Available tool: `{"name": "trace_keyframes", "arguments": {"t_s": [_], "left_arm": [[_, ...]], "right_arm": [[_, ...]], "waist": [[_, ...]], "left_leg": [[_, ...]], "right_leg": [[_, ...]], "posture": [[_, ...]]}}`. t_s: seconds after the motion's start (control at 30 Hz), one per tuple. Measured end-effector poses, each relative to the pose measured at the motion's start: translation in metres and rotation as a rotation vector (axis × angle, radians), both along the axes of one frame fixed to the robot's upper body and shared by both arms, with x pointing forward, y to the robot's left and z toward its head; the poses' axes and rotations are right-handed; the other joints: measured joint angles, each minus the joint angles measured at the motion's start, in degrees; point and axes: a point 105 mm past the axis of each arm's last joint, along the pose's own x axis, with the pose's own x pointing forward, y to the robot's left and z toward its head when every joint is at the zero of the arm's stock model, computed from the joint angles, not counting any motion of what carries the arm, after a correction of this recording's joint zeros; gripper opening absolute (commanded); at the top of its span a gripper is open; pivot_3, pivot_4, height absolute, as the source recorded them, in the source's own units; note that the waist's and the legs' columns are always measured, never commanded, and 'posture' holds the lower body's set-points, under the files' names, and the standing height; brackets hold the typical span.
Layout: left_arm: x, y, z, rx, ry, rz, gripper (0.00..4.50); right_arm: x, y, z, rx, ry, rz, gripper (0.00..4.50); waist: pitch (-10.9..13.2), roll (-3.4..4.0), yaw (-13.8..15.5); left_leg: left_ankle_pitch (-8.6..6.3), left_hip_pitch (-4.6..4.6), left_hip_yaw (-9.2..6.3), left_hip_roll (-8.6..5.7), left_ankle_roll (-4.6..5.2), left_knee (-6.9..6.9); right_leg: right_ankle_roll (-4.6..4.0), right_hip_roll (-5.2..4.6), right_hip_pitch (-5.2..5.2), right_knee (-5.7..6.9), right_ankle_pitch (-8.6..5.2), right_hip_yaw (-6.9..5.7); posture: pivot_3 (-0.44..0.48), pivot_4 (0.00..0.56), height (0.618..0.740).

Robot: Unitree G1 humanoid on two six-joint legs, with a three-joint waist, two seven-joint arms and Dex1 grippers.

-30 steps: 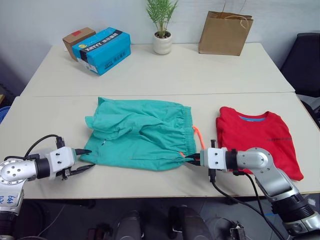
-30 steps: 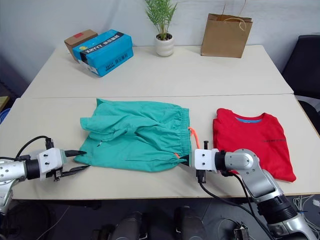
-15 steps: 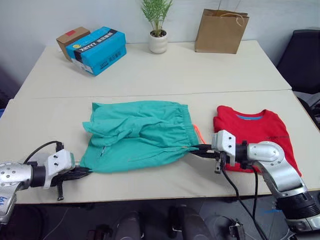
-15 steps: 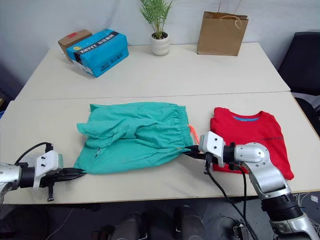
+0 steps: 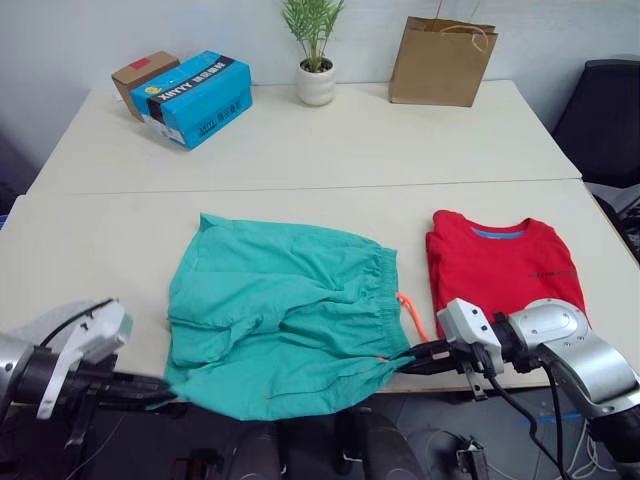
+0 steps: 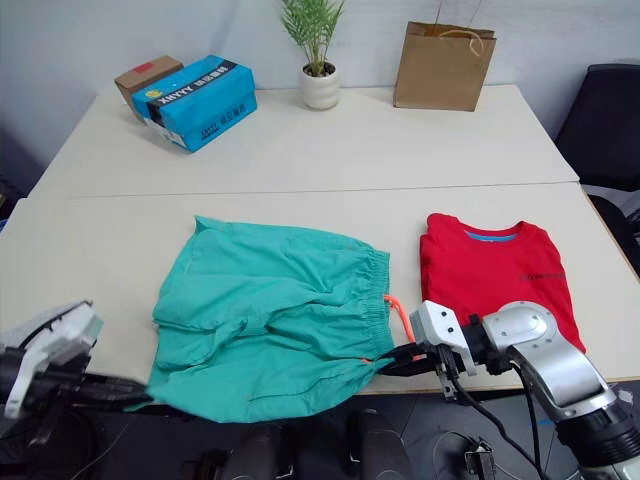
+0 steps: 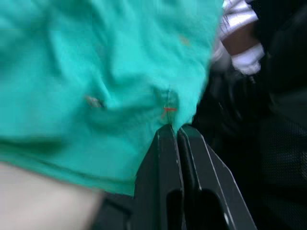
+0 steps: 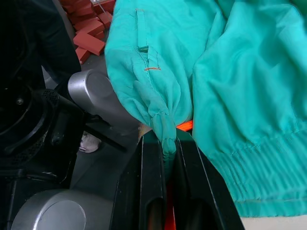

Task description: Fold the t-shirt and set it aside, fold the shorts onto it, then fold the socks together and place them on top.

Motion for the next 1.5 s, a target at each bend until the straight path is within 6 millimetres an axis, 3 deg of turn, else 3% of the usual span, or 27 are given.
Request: {"name": "trace_keyframes", "arguments": {"t_s": [0.13,0.17,0.23,0.33,0.4,0.47,0.53,0.6,0.63,0.7,0.77,0.83,0.9,0.93,1.07,1.13,1.23,1.3,1.4,1.5], "left_arm": [[0.072,-0.006,0.047,-0.233,-0.362,0.174,0.01],[0.092,-0.003,0.064,-0.278,-0.46,0.225,0.01],[0.127,0.007,0.104,-0.308,-0.675,0.33,0.01],[0.163,0.025,0.151,-0.359,-0.891,0.482,0.01],[0.192,0.044,0.208,-0.475,-1.096,0.685,0.01],[0.192,0.047,0.273,-0.583,-1.296,0.776,0.01],[0.171,0.045,0.328,-0.665,-1.467,0.761,0.01],[0.134,0.043,0.369,-0.694,-1.655,0.674,0.01],[0.121,0.045,0.378,-0.68,-1.718,0.635,0.01],[0.11,0.049,0.374,-0.608,-1.764,0.565,0.01],[0.12,0.056,0.341,-0.527,-1.686,0.518,0.01],[0.134,0.061,0.291,-0.478,-1.515,0.477,0.01],[0.137,0.065,0.228,-0.419,-1.303,0.446,0.01],[0.135,0.067,0.209,-0.413,-1.231,0.446,0.01],[0.093,0.066,0.112,-0.417,-0.756,0.465,0.01],[0.069,0.063,0.064,-0.415,-0.481,0.488,0.01],[0.027,0.051,0.015,-0.347,-0.172,0.45,0.01],[0.003,0.042,-0.001,-0.306,-0.037,0.396,0.01],[-0.009,0.039,-0.004,-0.29,0.014,0.367,0.01],[-0.02,0.033,0.008,-0.333,0.031,0.319,0.01]], "right_arm": [[0.058,0.016,0.058,0.166,-0.419,0.027,0.0],[0.079,0.017,0.08,0.183,-0.531,-0.006,0.0],[0.116,0.019,0.147,0.259,-0.791,-0.103,0.0],[0.139,0.015,0.219,0.325,-1.115,-0.232,0.0],[0.149,0.019,0.27,0.4,-1.309,-0.367,0.0],[0.138,0.033,0.324,0.499,-1.511,-0.43,0.0],[0.118,0.034,0.369,0.599,-1.688,-0.503,0.0],[0.098,0.03,0.395,0.704,-1.818,-0.551,0.0],[0.094,0.029,0.397,0.732,-1.846,-0.558,0.0],[0.097,0.028,0.384,0.725,-1.856,-0.534,0.0],[0.114,0.029,0.35,0.631,-1.819,-0.488,0.0],[0.134,0.026,0.303,0.536,-1.707,-0.456,0.0],[0.148,0.024,0.243,0.464,-1.538,-0.413,0.0],[0.15,0.023,0.221,0.436,-1.479,-0.392,0.0],[0.131,0.022,0.105,0.348,-1.128,-0.287,0.0],[0.118,0.019,0.065,0.31,-0.999,-0.271,0.0],[0.102,0.01,0.048,0.286,-0.964,-0.273,0.0],[0.09,0.007,0.036,0.263,-0.941,-0.256,0.0],[0.073,0.004,0.026,0.237,-0.902,-0.244,0.0],[0.052,-0.006,0.015,0.21,-0.853,-0.268,0.0]], "waist": [[0.17,-0.12,-0.27],[0.25,-0.14,-0.37],[0.44,-0.27,-0.46],[0.44,-0.35,-0.36],[0.68,-0.64,-0.26],[0.69,-0.78,-0.41],[0.64,-0.86,-0.73],[0.62,-0.87,-1.31],[0.62,-0.87,-1.55],[0.6,-0.82,-1.74],[0.59,-0.77,-1.91],[0.64,-0.73,-2.16],[0.68,-0.74,-2.76],[0.7,-0.77,-2.88],[0.71,-0.7,-3.31],[0.75,-0.64,-2.97],[0.71,-0.69,-2.8],[0.65,-0.8,-2.13],[0.62,-0.75,-0.99],[0.55,-0.86,-0.22]], "left_leg": [[0.41,-0.11,0.02,-0.04,0.28,0.13],[0.46,-0.1,0.05,-0.06,0.28,0.15],[0.81,-0.14,0.12,-0.09,-0.19,0.06],[0.78,-0.13,0.21,0.03,-0.36,-0.03],[0.85,-1.01,0.26,0.05,-0.33,0.24],[0.95,-2.11,0.37,-0.03,-0.31,0.42],[0.85,-2.32,0.7,-0.25,-0.21,0.29],[0.67,-2.41,0.95,-0.39,-0.14,0.09],[0.52,-2.21,1.07,-0.41,-0.13,0.06],[0.42,-1.65,1.34,-0.42,-0.03,-0.05],[0.43,-1.5,1.41,-0.34,-0.04,0.07],[0.54,-1.41,1.38,-0.13,0.02,0.38],[0.61,-1.21,1.31,0.07,0.08,0.75],[0.6,-1.17,1.3,0.08,0.08,0.93],[0.54,-0.53,1.14,0.23,-0.02,0.67],[0.54,-0.48,1.08,0.23,-0.08,0.72],[0.51,-0.26,1.04,0.23,-0.15,0.77],[0.47,0.0,0.99,0.22,-0.24,0.7],[0.39,0.15,0.94,0.19,-0.3,0.61],[0.36,0.15,0.92,0.2,-0.35,0.42]], "right_leg": [[0.02,0.08,-0.09,0.2,0.35,0.06],[0.03,0.08,-0.11,0.25,0.37,0.06],[0.0,0.07,-0.26,0.38,0.43,0.1],[-0.09,0.11,-0.33,0.34,0.25,0.03],[-0.08,0.08,-1.24,0.56,0.26,0.03],[-0.04,-0.02,-2.36,1.08,0.39,0.05],[-0.03,-0.19,-2.88,1.2,0.4,0.05],[-0.03,-0.26,-3.13,1.11,0.4,-0.15],[-0.03,-0.25,-3.03,1.14,0.4,-0.27],[-0.02,-0.28,-2.67,1.12,0.36,-0.49],[-0.03,-0.26,-2.4,0.99,0.31,-0.42],[0.01,-0.2,-2.12,1.08,0.34,-0.34],[0.05,-0.21,-1.9,1.48,0.4,-0.08],[0.05,-0.22,-1.87,1.57,0.4,-0.04],[-0.06,-0.12,-1.25,1.44,0.33,0.07],[-0.1,-0.09,-1.21,1.26,0.26,0.06],[-0.16,-0.08,-1.02,1.25,0.23,0.06],[-0.23,-0.08,-0.8,1.22,0.18,0.03],[-0.3,-0.07,-0.69,1.17,0.17,0.02],[-0.36,-0.05,-0.68,1.04,0.13,0.0]], "posture": [[0.0,0.15,0.74],[0.0,0.15,0.74],[0.0,0.15,0.74],[0.0,0.15,0.74],[0.0,0.15,0.74],[0.0,0.15,0.74],[0.0,0.15,0.74],[0.0,0.15,0.74],[0.0,0.15,0.74],[0.0,0.15,0.74],[0.0,0.15,0.74],[0.0,0.15,0.74],[0.0,0.15,0.74],[0.0,0.15,0.74],[0.0,0.15,0.74],[0.0,0.15,0.74],[0.0,0.15,0.74],[0.0,0.15,0.74],[0.0,0.15,0.74],[0.0,0.15,0.74]]}}
